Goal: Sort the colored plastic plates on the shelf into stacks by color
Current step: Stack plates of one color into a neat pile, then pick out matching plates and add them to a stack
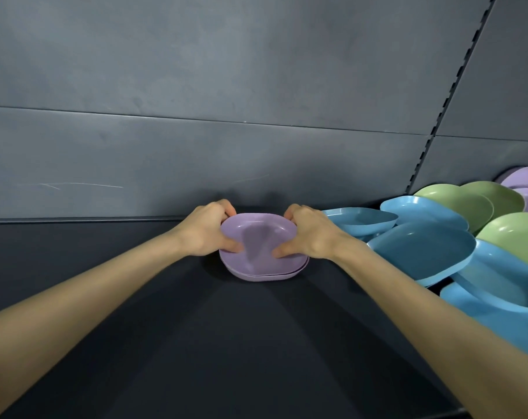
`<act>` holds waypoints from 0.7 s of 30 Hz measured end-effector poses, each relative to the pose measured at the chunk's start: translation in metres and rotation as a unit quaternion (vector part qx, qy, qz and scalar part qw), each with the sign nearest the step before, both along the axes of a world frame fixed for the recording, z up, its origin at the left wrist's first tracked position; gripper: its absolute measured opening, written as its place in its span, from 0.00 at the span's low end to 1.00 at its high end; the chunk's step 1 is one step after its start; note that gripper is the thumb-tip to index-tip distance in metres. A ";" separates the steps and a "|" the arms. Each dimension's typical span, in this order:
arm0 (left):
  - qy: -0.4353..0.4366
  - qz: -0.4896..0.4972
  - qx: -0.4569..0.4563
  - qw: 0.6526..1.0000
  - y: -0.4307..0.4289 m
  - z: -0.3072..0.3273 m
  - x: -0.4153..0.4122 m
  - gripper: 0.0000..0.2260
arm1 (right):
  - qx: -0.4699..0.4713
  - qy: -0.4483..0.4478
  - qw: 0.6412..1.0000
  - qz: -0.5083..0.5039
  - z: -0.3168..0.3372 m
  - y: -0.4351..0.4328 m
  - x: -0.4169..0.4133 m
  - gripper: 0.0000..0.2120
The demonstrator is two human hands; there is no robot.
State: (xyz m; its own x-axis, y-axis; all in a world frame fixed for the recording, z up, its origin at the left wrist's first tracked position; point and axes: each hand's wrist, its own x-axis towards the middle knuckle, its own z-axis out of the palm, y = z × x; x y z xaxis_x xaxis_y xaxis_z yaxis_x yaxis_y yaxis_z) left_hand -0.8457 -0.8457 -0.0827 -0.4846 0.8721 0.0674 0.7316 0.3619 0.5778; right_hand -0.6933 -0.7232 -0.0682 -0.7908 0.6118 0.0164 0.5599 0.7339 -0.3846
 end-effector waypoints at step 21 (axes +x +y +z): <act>0.275 -0.073 0.042 0.958 0.024 0.086 0.060 0.25 | 0.165 0.046 0.985 0.016 0.089 0.037 0.068 0.27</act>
